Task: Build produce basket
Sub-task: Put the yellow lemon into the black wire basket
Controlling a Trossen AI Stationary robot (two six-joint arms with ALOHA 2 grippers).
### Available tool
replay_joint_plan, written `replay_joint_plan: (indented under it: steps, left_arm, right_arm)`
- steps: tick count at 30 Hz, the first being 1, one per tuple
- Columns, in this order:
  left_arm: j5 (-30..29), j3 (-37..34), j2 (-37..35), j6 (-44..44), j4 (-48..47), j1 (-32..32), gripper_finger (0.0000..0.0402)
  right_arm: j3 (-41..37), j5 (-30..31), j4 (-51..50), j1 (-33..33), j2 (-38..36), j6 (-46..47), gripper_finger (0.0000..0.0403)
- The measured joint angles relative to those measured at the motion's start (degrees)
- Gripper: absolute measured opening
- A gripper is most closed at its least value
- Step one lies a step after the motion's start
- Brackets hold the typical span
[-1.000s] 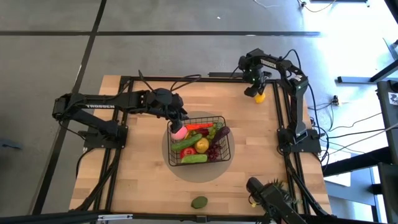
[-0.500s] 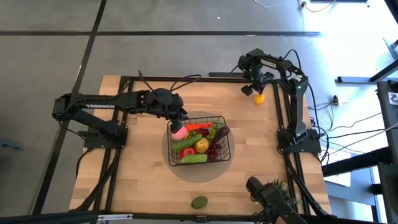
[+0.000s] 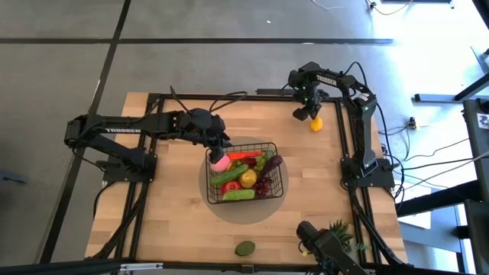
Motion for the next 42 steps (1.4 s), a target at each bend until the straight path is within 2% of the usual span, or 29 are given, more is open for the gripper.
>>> replay_joint_plan:
  steps: [4, 9, 22, 27, 32, 42]
  left_arm:
    - [0.0, 0.0, 0.0, 0.0, 0.0, 0.0, 0.0124]
    - [0.0, 0.0, 0.0, 0.0, 0.0, -0.3, 0.0124]
    - [0.0, 0.0, 0.0, 0.1, 0.0, -0.3, 0.0124]
    - [0.0, 0.0, 0.0, 3.4, 0.3, -0.1, 0.0124]
    - [-0.3, 0.0, 0.0, 8.0, 1.3, 0.9, 0.0124]
    - [-0.3, 0.0, 0.0, 12.3, 1.3, 5.0, 0.0124]
  right_arm:
    - [0.0, 0.1, 0.0, 0.7, -1.0, -3.5, 0.0000]
    - [0.0, 0.2, 0.0, 2.2, -5.9, -2.1, 0.0000]
    - [0.0, 0.1, -2.4, 9.1, -28.6, 18.1, 0.0000]
    - [0.0, 0.1, -5.1, 11.2, -35.7, 27.8, 0.0000]
    - [-0.1, 0.1, -7.5, 11.7, -40.1, 37.4, 0.0000]
    - [-6.6, -1.8, -7.6, 12.4, -44.4, 39.8, 0.0006]
